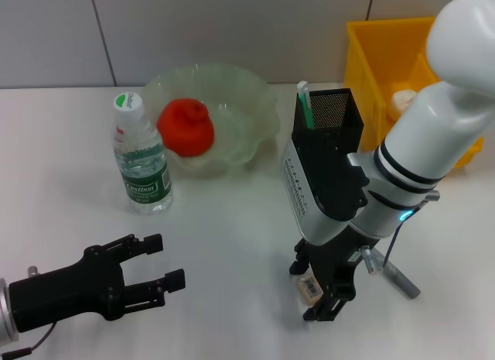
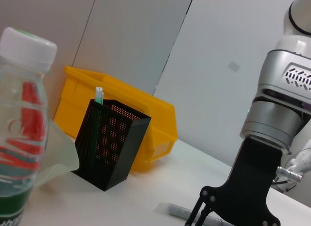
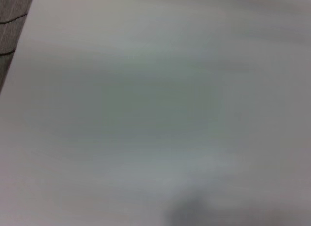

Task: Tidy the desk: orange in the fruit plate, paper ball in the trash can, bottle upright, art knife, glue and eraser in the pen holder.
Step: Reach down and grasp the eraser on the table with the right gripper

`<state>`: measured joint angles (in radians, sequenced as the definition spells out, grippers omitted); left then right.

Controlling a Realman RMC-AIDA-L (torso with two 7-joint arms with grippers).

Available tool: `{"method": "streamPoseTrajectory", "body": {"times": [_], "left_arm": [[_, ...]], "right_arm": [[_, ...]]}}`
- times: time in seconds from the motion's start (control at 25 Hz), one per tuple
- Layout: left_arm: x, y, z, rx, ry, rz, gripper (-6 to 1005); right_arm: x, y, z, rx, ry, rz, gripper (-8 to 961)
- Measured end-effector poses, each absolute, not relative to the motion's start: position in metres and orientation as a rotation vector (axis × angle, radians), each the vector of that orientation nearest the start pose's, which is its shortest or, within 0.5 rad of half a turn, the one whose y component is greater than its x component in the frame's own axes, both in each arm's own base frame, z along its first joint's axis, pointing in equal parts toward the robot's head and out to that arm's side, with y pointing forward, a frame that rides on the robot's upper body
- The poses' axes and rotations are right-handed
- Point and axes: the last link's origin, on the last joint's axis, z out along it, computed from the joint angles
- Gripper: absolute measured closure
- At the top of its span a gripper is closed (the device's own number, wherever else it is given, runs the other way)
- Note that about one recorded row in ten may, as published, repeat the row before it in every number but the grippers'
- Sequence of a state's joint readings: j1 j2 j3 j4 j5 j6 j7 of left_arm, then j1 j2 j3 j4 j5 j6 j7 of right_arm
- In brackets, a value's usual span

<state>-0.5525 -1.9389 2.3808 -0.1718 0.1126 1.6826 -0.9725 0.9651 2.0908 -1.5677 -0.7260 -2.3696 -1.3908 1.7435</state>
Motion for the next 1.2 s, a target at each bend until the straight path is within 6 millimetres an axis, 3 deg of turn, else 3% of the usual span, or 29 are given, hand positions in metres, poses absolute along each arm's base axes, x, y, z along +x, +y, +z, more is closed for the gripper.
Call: {"method": "streamPoseTrajectory", "body": {"times": [1.2], "left_arm": [[-0.3139,0.2691,-0.0090,-2.600,-0.790,-0.962,136]], "right_arm": [[0.1529,0.3648,-0.0919,-3.135,-0.255,-0.748,481]]}}
